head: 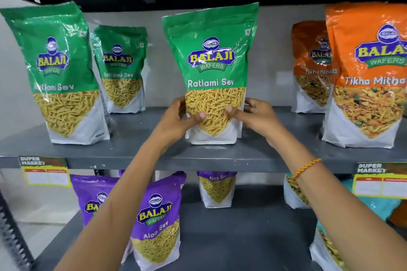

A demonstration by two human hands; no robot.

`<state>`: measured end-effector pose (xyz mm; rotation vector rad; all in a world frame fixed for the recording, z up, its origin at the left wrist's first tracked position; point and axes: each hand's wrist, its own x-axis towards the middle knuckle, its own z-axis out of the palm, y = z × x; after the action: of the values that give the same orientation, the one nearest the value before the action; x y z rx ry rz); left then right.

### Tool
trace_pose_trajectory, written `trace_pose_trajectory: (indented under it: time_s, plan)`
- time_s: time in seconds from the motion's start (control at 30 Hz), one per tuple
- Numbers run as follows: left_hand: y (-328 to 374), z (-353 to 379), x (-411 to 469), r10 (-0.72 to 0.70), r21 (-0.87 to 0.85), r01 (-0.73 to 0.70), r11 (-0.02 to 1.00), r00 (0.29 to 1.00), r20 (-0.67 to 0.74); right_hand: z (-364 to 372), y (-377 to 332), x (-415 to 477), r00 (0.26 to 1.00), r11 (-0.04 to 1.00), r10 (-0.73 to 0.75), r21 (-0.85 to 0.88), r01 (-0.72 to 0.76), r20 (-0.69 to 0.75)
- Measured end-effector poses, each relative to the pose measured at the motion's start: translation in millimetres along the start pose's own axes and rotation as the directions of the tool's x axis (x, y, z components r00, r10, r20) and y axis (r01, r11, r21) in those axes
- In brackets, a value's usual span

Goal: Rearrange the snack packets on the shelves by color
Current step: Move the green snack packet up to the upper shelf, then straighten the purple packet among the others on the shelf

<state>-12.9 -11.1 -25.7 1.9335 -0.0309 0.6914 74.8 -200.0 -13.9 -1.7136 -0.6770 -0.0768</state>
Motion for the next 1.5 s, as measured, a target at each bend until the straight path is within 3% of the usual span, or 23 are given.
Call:
trace_pose_trajectory:
  time_s: [0.17,0.27,0.5,0.9,0.97,1.03,1.1,1.17,1.23,1.3,1.4,1.5]
  plan:
    - [-13.6,-31.5,1.6,-0.032,0.014,0.031,0.999,0.990,0.134,-8.7,1.0,-3.7,0.996,0.995,0.030,0.089,-0.038,0.085]
    - [-14.2,-23.4,2.6,-0.021,-0.002,0.022,1.000,0.971,0.240,-6.1,4.4,-3.8,0.990,0.997,0.037,0.058,-0.046,0.137]
    - [-14.6,-18.2,4.4,-0.010,0.034,0.003,0.999,0.975,0.222,0.6,9.2,-11.0,1.000,1.000,0.012,-0.024,-0.011,0.006]
    - [-4.3,-11.8,-10.6,-0.005,0.098,-0.015,0.995,0.979,0.201,-1.0,8.5,-20.9,1.000,0.998,0.006,-0.055,-0.005,0.013]
    - [-2.5,-12.1,-16.3,-0.007,0.152,-0.015,0.988,0.990,0.139,1.6,7.4,-27.7,0.997,0.988,-0.015,-0.154,0.002,-0.080]
    - [2.1,-12.4,-31.6,0.027,0.178,-0.024,0.984,1.000,-0.013,7.0,0.8,-48.1,0.950,0.969,-0.162,-0.223,0.103,-0.267]
    - [9.1,-13.7,-63.1,0.061,0.125,-0.042,0.991,0.986,-0.152,16.7,-11.5,-82.8,0.877,0.947,-0.320,-0.103,0.304,-0.357]
    - [8.1,-14.4,-102.7,0.066,0.082,-0.053,0.995,0.986,-0.156,32.4,-11.6,-118.6,0.906,0.923,-0.358,0.061,0.380,-0.225]
    - [-7.6,-14.9,-142.7,-0.021,0.066,0.030,0.997,0.992,-0.127,55.1,6.9,-146.2,0.952,0.949,-0.295,0.136,0.283,0.079]
    - [-44.6,-17.0,-176.1,-0.170,0.098,0.183,0.978,0.977,-0.125,80.4,41.1,-161.2,0.932,0.982,-0.181,0.100,0.157,0.313]
    - [-108.5,-20.4,-220.0,-0.426,0.109,0.446,0.888,0.889,-0.168,116.0,106.2,-163.8,0.904,0.997,0.051,0.028,-0.070,0.424]
    - [-154.9,-22.5,-248.8,-0.595,0.038,0.620,0.784,0.767,-0.239,148.7,167.8,-156.6,0.881,0.964,0.246,-0.011,-0.264,0.404]
